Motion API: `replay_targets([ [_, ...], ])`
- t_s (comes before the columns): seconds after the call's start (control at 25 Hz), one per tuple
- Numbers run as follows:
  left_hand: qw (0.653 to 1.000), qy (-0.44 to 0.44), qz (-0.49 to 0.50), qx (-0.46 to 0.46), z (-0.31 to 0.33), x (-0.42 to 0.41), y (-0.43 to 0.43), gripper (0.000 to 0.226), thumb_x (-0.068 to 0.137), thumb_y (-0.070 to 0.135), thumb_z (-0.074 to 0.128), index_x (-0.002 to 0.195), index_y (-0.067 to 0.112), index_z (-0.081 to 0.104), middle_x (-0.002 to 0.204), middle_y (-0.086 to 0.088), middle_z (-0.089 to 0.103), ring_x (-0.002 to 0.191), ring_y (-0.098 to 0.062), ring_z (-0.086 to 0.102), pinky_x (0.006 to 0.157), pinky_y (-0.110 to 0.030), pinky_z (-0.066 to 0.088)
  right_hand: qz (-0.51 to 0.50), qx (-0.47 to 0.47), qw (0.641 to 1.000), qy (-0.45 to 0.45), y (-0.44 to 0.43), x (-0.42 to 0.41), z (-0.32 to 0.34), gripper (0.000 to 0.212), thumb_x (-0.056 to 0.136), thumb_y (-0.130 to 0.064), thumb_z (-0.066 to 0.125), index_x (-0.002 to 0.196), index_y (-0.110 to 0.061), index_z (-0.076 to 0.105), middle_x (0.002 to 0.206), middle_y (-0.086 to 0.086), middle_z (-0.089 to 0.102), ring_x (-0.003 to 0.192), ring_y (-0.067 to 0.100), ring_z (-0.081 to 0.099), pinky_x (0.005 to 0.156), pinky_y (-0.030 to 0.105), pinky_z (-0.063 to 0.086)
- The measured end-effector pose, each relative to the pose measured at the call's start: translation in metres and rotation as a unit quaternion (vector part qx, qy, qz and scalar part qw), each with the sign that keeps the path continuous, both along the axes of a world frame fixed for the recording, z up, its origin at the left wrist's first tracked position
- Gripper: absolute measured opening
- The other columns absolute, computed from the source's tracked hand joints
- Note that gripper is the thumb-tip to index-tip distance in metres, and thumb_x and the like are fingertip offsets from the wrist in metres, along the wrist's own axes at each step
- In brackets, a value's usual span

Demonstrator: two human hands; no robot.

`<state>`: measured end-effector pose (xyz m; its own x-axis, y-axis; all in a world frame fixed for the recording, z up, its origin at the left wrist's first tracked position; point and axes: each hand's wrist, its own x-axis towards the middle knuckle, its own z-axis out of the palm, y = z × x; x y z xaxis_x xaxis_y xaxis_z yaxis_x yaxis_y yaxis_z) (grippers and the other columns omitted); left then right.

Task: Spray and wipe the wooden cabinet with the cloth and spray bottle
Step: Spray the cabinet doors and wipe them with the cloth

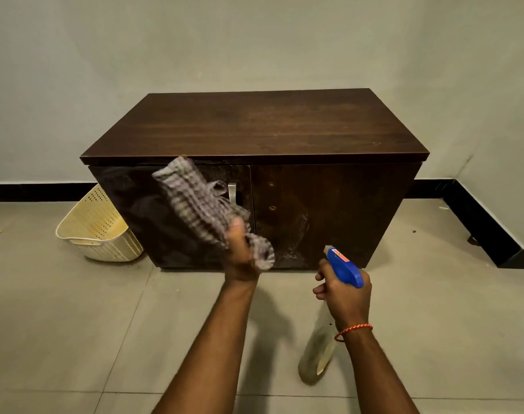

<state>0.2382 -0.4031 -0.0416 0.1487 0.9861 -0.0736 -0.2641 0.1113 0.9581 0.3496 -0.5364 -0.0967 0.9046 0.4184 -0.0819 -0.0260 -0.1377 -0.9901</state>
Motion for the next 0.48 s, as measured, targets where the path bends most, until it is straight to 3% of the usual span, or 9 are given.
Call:
replay_targets([
  [0.04, 0.992, 0.048, -0.023, 0.116, 0.012, 0.014, 0.007, 0.097, 0.086, 0.069, 0.055, 0.155, 0.005, 0.03, 0.162, -0.022, 0.031, 0.147, -0.04, 0.035, 0.12, -0.052, 0.032, 0.002, 0.014, 1.0, -0.009, 0.001, 0.002, 0.004, 0.015, 0.091, -0.021, 0.07, 0.087, -0.006, 0.07, 0.07, 0.013, 0.07, 0.052, 0.028, 0.068, 0.053, 0.035, 0.059],
  [0.08, 0.959, 0.113, -0.053, 0.254, 0.008, 0.026, 0.019, 0.088, 0.091, 0.061, 0.049, 0.158, 0.009, 0.026, 0.165, -0.026, 0.018, 0.15, -0.046, 0.025, 0.124, -0.057, 0.021, 0.002, 0.027, 1.0, -0.015, 0.001, 0.003, 0.008, 0.013, 0.091, -0.02, 0.07, 0.086, -0.009, 0.07, 0.07, 0.013, 0.07, 0.052, 0.029, 0.068, 0.052, 0.034, 0.059],
  [0.16, 0.767, 0.327, -0.052, 0.549, 0.003, 0.051, 0.05, 0.086, 0.092, 0.052, 0.045, 0.163, 0.024, 0.004, 0.167, -0.017, -0.014, 0.154, -0.044, -0.008, 0.124, -0.056, -0.006, 0.008, 0.052, 0.998, -0.027, 0.002, 0.01, 0.018, 0.01, 0.091, -0.017, 0.069, 0.084, -0.01, 0.069, 0.069, 0.011, 0.07, 0.051, 0.028, 0.068, 0.05, 0.031, 0.058],
  [0.24, 0.648, 0.418, -0.012, 0.636, -0.004, 0.06, 0.077, 0.086, 0.095, 0.058, 0.04, 0.162, 0.032, -0.006, 0.167, -0.008, -0.026, 0.154, -0.033, -0.022, 0.123, -0.051, -0.014, 0.032, 0.07, 0.997, -0.027, 0.002, 0.016, 0.033, 0.009, 0.09, -0.015, 0.069, 0.084, -0.008, 0.07, 0.066, 0.011, 0.069, 0.05, 0.026, 0.067, 0.048, 0.029, 0.058],
  [0.36, 0.497, 0.477, 0.023, 0.724, -0.009, 0.055, 0.09, 0.078, 0.099, 0.063, 0.025, 0.163, 0.028, -0.003, 0.169, -0.007, -0.022, 0.156, -0.028, -0.019, 0.125, -0.047, -0.013, 0.058, 0.084, 0.995, -0.016, 0.006, 0.023, 0.055, 0.015, 0.085, -0.02, 0.069, 0.082, -0.006, 0.071, 0.067, 0.013, 0.07, 0.051, 0.027, 0.067, 0.048, 0.029, 0.058],
  [0.48, 0.388, 0.459, -0.056, 0.797, -0.031, 0.05, 0.099, 0.072, 0.102, 0.059, 0.022, 0.163, 0.026, 0.004, 0.17, -0.006, -0.014, 0.157, -0.026, -0.013, 0.125, -0.045, -0.01, 0.074, 0.091, 0.993, -0.022, 0.011, 0.023, 0.067, 0.026, 0.08, -0.028, 0.068, 0.084, -0.003, 0.071, 0.068, 0.015, 0.07, 0.053, 0.029, 0.068, 0.05, 0.03, 0.058],
])
